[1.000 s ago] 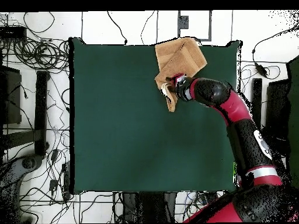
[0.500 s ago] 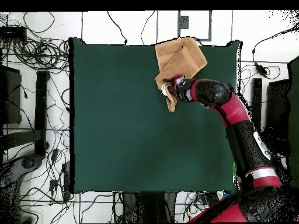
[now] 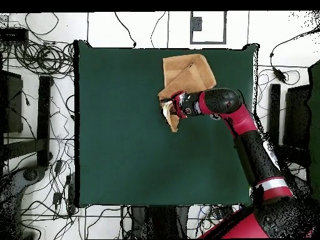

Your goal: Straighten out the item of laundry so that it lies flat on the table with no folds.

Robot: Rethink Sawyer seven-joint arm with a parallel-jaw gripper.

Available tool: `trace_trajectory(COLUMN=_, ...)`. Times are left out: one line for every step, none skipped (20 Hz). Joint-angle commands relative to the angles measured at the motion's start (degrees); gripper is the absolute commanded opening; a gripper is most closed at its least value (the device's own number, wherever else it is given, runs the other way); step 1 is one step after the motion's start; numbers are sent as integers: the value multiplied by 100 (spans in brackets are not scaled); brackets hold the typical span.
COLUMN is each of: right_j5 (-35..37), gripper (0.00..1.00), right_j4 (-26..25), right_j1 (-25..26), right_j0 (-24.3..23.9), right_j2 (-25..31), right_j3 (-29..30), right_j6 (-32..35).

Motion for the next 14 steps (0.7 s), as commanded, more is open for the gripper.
trace_trajectory(right_j5=618, gripper=100, right_j4=-50, right_j1=274, right_j0=134, right_j2=408, right_j3=658, right_j6=-1923)
trace_trajectory(right_j5=581, gripper=0, right_j4=-126, right_j1=282, right_j0=108, right_j2=443, right_j3=655, right_j6=-1921)
trace_trajectory(right_j5=552, gripper=0, right_j4=-162, right_j1=259, right_j0=102, right_j2=445, right_j3=660, right_j6=-1946)
trace_trajectory(right_j5=523, gripper=0, right_j4=-198, right_j1=236, right_j0=97, right_j2=446, right_j3=664, right_j6=-1971)
trace_trajectory(right_j5=494, gripper=0, right_j4=-234, right_j1=214, right_j0=91, right_j2=447, right_j3=668, right_j6=-1996)
trace_trajectory(right_j5=514, gripper=0, right_j4=-240, right_j1=199, right_j0=89, right_j2=446, right_j3=668, right_j6=-1968)
trace_trajectory(right_j5=511, gripper=0, right_j4=-258, right_j1=152, right_j0=76, right_j2=441, right_j3=702, right_j6=-1925)
trace_trajectory(right_j5=505, gripper=0, right_j4=-270, right_j1=136, right_j0=66, right_j2=443, right_j3=720, right_j6=-1901)
trace_trajectory(right_j5=485, gripper=0, right_j4=-277, right_j1=99, right_j0=42, right_j2=448, right_j3=775, right_j6=-1853)
trace_trajectory(right_j5=479, gripper=0, right_j4=-295, right_j1=87, right_j0=31, right_j2=451, right_j3=789, right_j6=-1844)
trace_trajectory(right_j5=490, gripper=0, right_j4=-321, right_j1=51, right_j0=18, right_j2=445, right_j3=796, right_j6=-1825)
trace_trajectory(right_j5=485, gripper=0, right_j4=-350, right_j1=46, right_j0=5, right_j2=451, right_j3=794, right_j6=-1830)
trace_trajectory(right_j5=437, gripper=0, right_j4=-419, right_j1=-7, right_j0=-2, right_j2=439, right_j3=810, right_j6=-1814)
trace_trajectory(right_j5=380, gripper=0, right_j4=-477, right_j1=-36, right_j0=-13, right_j2=435, right_j3=824, right_j6=-1802)
